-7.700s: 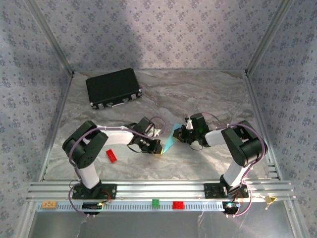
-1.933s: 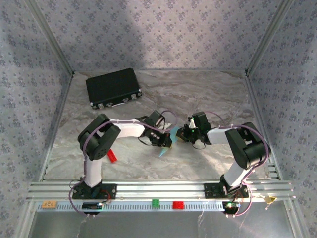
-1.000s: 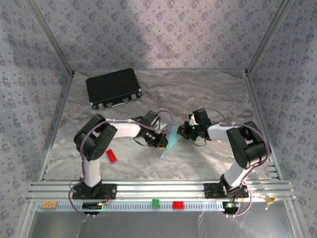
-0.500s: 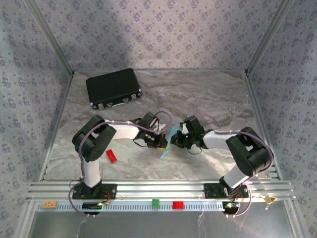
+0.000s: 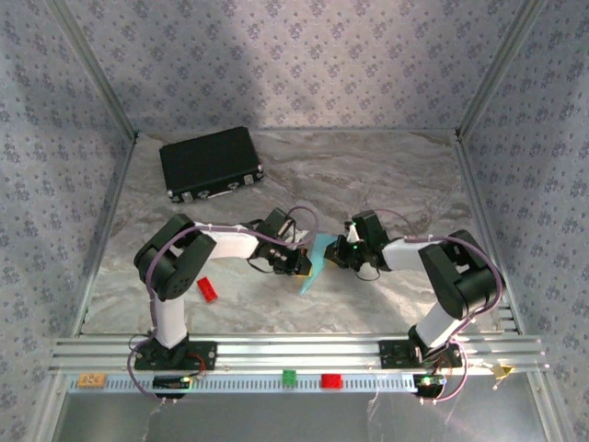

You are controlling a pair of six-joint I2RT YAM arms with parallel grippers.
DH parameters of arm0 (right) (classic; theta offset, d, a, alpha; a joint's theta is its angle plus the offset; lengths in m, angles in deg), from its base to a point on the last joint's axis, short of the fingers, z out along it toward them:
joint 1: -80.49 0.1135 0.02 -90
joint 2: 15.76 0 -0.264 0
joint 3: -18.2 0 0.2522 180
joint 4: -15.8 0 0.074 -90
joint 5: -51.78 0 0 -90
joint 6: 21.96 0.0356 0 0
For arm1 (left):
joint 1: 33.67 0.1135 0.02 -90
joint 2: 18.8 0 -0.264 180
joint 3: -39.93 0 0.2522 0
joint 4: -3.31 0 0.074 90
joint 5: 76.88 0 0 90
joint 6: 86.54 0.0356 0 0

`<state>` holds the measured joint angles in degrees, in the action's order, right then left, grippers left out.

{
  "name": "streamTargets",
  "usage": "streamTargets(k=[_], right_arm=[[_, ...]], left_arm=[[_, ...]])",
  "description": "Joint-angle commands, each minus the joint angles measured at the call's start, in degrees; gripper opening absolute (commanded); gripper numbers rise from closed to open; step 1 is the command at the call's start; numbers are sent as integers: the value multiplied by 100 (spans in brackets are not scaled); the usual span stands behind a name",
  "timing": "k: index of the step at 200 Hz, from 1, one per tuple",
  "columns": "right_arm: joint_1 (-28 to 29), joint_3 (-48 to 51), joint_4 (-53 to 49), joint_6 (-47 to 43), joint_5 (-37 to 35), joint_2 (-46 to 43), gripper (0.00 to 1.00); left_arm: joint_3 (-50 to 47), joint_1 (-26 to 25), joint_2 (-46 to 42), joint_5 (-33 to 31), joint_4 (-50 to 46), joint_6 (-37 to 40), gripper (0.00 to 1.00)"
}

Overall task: Fold a paper plane with a square sheet of paper (pick it up from the middle)
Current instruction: Fold the wing for the fifth time at the center of the table.

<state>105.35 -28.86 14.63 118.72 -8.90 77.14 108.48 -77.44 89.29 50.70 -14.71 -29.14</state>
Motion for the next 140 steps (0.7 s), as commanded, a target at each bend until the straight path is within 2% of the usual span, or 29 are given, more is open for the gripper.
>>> streamTargets(k=[1,30,63,106,140], right_arm=[[-157,-154,-153,-136,-154,-17,10],[-96,-227,-46,-186,-24,-185,11],[-90,-295,-6,-203,-31,66,12],[-653,-300,255,-254,77,456,13],[-1076,-567,35,-477,131,674,13]], left_arm=[[-171,6,195,-495,-555,68,0],[-185,3,178,-524,-568,53,0],[-179,4,194,-528,-568,44,0],[-170,-9,264,-474,-544,41,0],[-203,-18,326,-440,-482,-25,0]])
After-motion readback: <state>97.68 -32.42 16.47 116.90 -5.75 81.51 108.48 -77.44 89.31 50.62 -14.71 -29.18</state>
